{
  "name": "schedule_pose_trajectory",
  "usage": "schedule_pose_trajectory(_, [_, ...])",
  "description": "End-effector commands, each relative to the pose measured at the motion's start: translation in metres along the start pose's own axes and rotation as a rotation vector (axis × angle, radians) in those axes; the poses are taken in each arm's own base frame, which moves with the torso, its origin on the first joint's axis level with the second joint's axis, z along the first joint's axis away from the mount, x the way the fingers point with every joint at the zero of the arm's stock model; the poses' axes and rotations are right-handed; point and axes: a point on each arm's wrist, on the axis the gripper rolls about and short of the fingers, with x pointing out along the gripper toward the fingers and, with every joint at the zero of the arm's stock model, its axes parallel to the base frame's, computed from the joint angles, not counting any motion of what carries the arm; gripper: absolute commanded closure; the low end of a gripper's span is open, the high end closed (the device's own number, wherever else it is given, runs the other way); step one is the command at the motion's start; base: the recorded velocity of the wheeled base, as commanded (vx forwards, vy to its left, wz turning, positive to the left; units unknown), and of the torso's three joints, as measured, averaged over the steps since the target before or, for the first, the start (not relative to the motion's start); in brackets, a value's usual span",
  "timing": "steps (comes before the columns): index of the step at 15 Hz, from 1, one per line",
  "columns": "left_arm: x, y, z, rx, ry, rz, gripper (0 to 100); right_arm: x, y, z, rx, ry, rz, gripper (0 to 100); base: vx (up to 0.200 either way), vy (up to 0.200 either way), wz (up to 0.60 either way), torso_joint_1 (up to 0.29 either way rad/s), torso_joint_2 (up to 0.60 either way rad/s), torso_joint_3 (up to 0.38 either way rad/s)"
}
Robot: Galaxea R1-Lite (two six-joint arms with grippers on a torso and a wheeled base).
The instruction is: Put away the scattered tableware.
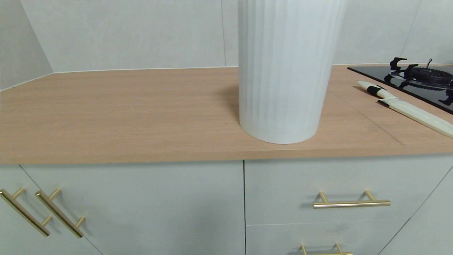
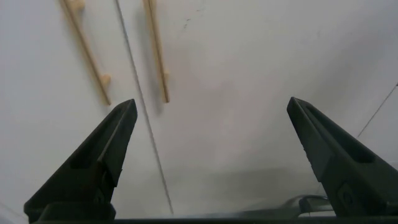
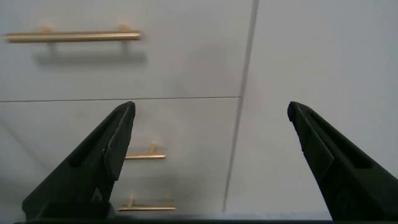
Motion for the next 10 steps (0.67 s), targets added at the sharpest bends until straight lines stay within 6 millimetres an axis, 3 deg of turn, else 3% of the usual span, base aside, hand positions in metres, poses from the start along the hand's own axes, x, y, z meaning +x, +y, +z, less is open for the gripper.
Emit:
schedule_pose_trajectory(1, [0.0000, 0.0000, -0.0001, 0.000, 0.001, 0.000, 0, 0.0001, 0.0000, 0.0000, -0.001, 0.001, 0.000, 0, 0.000, -0.200, 0.00, 0.002, 0.00, 0.012])
schedule_pose_trajectory(4, [0.0000, 0.0000, -0.0001, 0.000, 0.001, 0.000, 0, 0.0001, 0.0000, 0.0000, -0.001, 0.001, 0.000, 0, 0.000, -0.200, 0.00, 0.001, 0.00, 0.001])
schedule_pose_trajectory(10, [0.0000, 0.0000, -0.0001, -0.001, 0.001, 0.000, 0, 0.0001, 0.0000, 0.0000, -0.001, 0.001, 0.000, 0, 0.000, 0.000, 0.00, 0.000, 0.00, 0.000])
